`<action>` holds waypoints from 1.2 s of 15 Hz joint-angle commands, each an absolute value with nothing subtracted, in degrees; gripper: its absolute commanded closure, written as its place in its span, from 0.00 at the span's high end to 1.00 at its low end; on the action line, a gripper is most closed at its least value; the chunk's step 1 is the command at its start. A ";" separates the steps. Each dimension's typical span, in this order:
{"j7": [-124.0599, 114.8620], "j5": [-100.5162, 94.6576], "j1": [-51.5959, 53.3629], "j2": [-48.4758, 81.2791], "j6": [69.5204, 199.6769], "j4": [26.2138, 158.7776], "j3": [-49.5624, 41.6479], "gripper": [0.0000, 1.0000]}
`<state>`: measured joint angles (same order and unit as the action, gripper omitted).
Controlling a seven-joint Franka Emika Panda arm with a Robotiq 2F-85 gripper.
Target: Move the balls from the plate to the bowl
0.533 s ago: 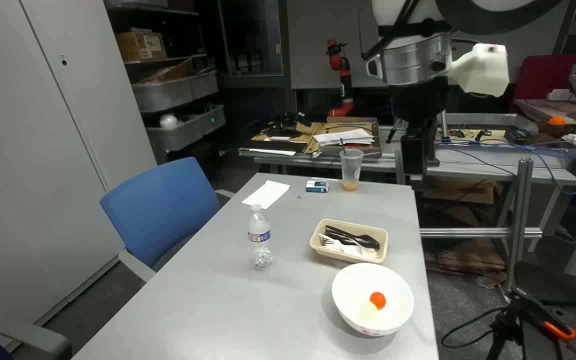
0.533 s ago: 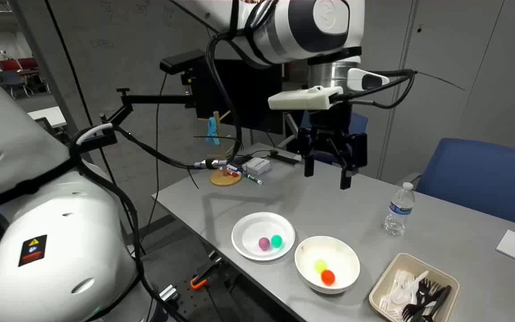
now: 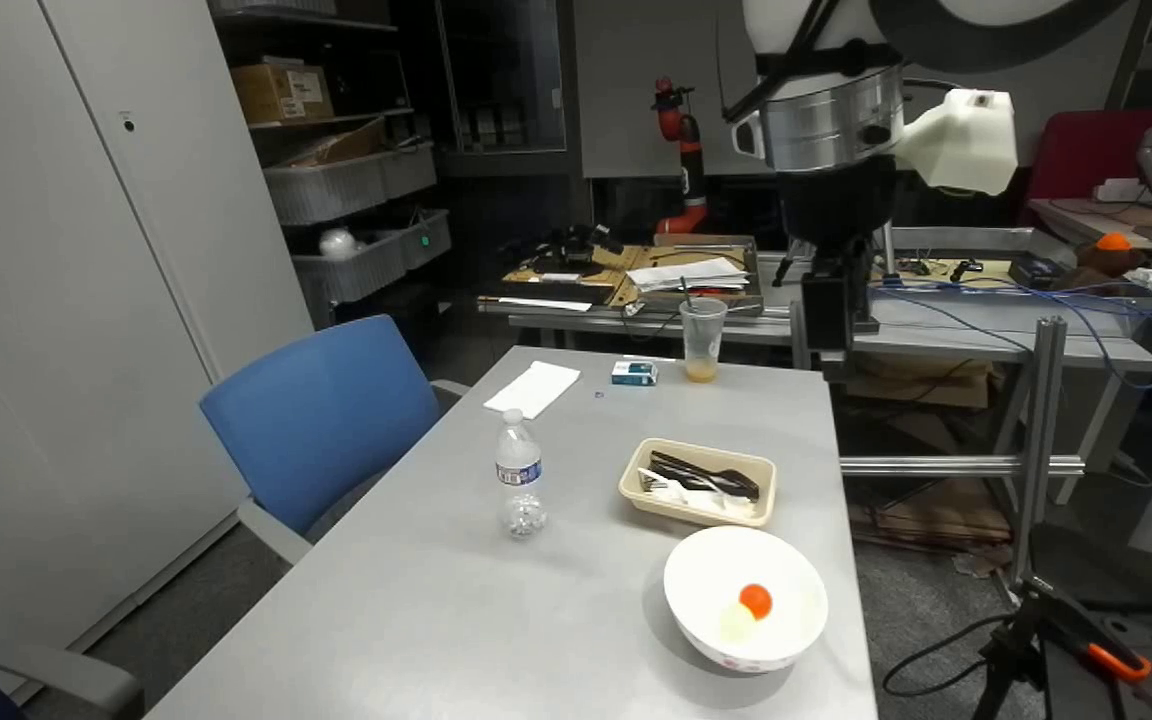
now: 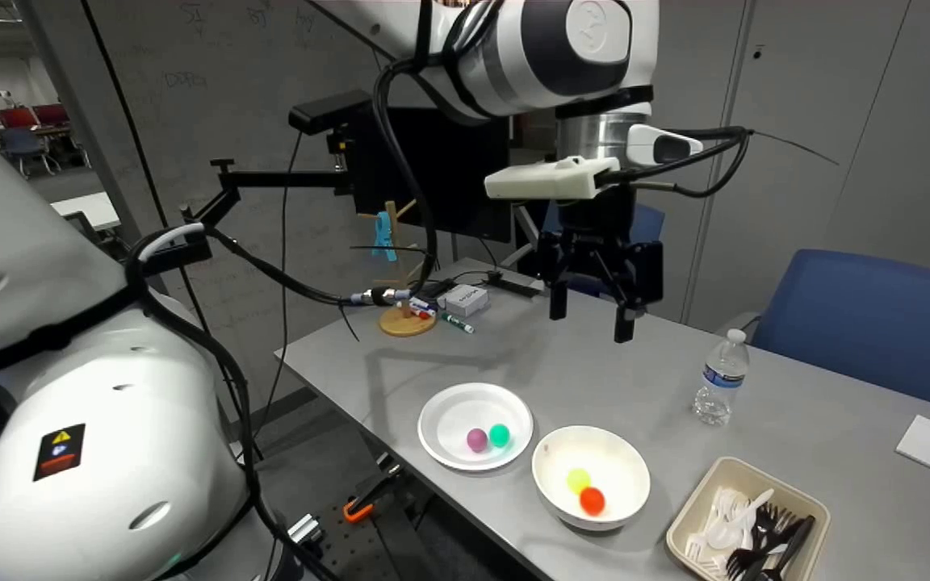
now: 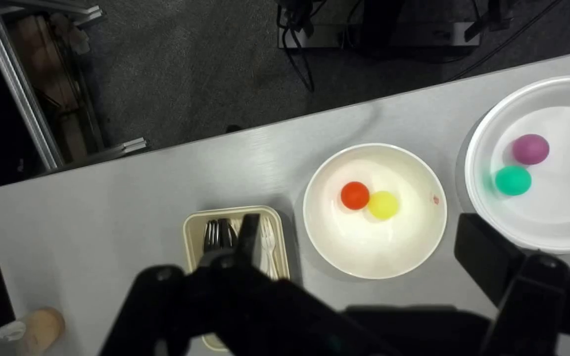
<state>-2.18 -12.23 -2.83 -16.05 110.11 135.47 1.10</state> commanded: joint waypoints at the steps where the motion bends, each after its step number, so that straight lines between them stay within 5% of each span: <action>1: -2.28 -12.33 -2.36 -16.03 109.99 135.40 0.68 1.00; 18: 0.29 -10.65 -1.83 -16.04 114.29 136.22 -0.10 1.00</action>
<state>-1.99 -12.07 -2.71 -15.80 111.08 135.51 0.95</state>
